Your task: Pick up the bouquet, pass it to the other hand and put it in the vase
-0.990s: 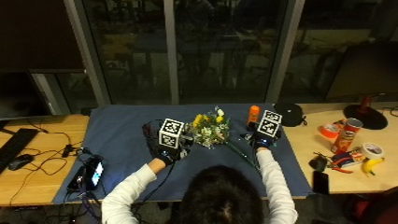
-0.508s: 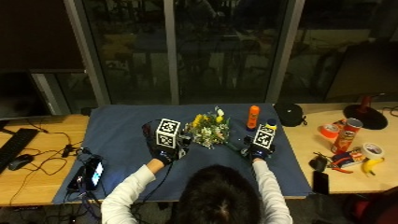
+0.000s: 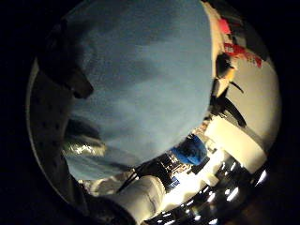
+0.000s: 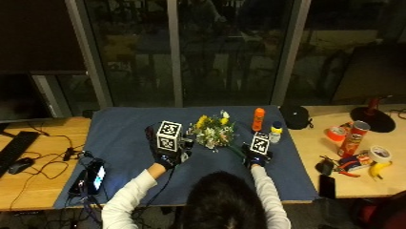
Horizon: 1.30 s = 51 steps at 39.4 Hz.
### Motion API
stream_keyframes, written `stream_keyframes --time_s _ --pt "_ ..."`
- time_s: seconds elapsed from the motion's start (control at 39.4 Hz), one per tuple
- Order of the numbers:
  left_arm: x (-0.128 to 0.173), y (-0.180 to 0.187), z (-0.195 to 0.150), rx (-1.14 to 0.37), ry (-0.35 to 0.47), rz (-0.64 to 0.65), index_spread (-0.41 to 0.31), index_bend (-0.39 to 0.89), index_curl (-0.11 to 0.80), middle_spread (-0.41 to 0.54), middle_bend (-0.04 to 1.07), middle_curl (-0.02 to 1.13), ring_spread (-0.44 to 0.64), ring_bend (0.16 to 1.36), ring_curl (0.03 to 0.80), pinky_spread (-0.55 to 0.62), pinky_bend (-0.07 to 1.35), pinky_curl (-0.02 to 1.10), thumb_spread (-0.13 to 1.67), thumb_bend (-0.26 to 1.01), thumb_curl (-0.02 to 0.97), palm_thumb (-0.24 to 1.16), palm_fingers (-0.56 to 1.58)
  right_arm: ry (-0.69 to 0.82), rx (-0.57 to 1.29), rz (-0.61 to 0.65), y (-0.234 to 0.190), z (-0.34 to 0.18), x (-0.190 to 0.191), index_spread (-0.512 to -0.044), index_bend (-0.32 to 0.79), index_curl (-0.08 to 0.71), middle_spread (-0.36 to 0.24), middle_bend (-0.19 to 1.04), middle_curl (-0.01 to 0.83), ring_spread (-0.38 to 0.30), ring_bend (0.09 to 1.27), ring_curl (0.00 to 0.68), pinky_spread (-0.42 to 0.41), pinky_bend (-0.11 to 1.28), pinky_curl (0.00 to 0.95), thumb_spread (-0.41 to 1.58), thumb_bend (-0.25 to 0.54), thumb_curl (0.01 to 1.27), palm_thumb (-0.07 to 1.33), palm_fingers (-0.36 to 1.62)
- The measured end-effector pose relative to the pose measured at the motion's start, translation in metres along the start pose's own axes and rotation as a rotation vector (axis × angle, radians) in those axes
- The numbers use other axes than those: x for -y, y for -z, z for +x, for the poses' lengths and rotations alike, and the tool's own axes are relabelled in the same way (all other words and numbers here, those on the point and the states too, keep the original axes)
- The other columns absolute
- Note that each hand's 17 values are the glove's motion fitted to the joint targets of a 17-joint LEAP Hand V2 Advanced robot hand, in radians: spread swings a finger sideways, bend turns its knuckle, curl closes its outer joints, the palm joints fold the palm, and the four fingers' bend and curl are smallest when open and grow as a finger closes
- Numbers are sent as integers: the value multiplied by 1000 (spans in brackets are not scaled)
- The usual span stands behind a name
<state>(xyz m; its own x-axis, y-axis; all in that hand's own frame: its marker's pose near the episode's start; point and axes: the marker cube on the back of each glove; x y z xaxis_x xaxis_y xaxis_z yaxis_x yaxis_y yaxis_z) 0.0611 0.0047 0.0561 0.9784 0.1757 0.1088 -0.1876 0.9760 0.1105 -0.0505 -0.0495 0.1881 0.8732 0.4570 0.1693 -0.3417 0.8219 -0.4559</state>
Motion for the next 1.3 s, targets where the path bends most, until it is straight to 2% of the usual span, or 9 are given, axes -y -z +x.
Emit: stream_keyframes --time_s 0.08,0.1,0.25,0.33,0.53,0.74,0.84,0.97,1.3 --pt "-8 8 1 14 1 -8 11 173 355 296 177 289 463 475 233 451 276 324 1252 -16 290 300 105 -4 20 26 4 1 6 -213 80 144 -149 363 498 -200 752 460 -270 716 397 1050 116 414 824 1167" --pt "-12 12 0 22 2 -7 9 170 356 296 178 289 462 475 233 451 277 324 1253 -17 290 296 104 -13 25 42 6 3 9 -224 212 182 -149 364 503 -200 711 452 -276 682 390 990 134 442 885 1230" --pt "-22 26 -4 44 15 -3 8 166 352 297 178 291 467 478 237 452 279 328 1252 -20 285 270 98 -92 33 182 23 13 9 -232 187 231 -163 465 543 -207 765 477 -279 688 408 942 100 478 915 1389" --pt "-21 28 -5 23 14 -11 4 166 351 297 177 291 468 477 238 451 283 329 1252 -20 282 260 99 -140 39 189 30 19 0 -233 296 279 -167 555 578 -204 793 494 -263 705 425 1012 83 444 903 1494" --pt "-17 43 -3 -142 -36 -26 0 180 357 297 172 289 469 470 239 442 285 332 1254 -16 281 254 107 77 408 377 75 2 2 -225 489 394 -168 717 639 -198 896 541 -233 726 464 1044 17 415 878 1489" --pt "6 63 2 -315 -47 -9 5 202 377 297 166 281 462 457 237 440 264 329 1256 -13 282 258 131 253 718 366 116 -22 -36 -210 616 477 -156 799 665 -189 962 572 -219 754 497 1070 -47 372 767 1457" --pt "20 69 9 -443 -65 -14 11 195 383 302 171 280 459 458 240 437 258 328 1255 -10 286 271 149 286 815 391 130 -33 -48 -204 657 509 -152 824 671 -185 982 581 -212 772 512 1078 12 386 847 1436" --pt "44 77 29 -705 -120 -32 32 186 384 319 174 279 451 480 245 427 245 325 1243 -23 285 259 205 527 1049 418 148 -66 -72 -197 665 535 -144 852 676 -183 1010 589 -207 793 527 1073 56 421 966 1409" --pt "94 87 69 -1280 -90 -186 145 73 312 418 173 277 462 594 286 437 387 367 1146 -7 317 329 193 627 1203 400 131 -114 -104 -197 628 566 -134 881 673 -174 1054 597 -195 813 550 906 -6 515 1007 1373"
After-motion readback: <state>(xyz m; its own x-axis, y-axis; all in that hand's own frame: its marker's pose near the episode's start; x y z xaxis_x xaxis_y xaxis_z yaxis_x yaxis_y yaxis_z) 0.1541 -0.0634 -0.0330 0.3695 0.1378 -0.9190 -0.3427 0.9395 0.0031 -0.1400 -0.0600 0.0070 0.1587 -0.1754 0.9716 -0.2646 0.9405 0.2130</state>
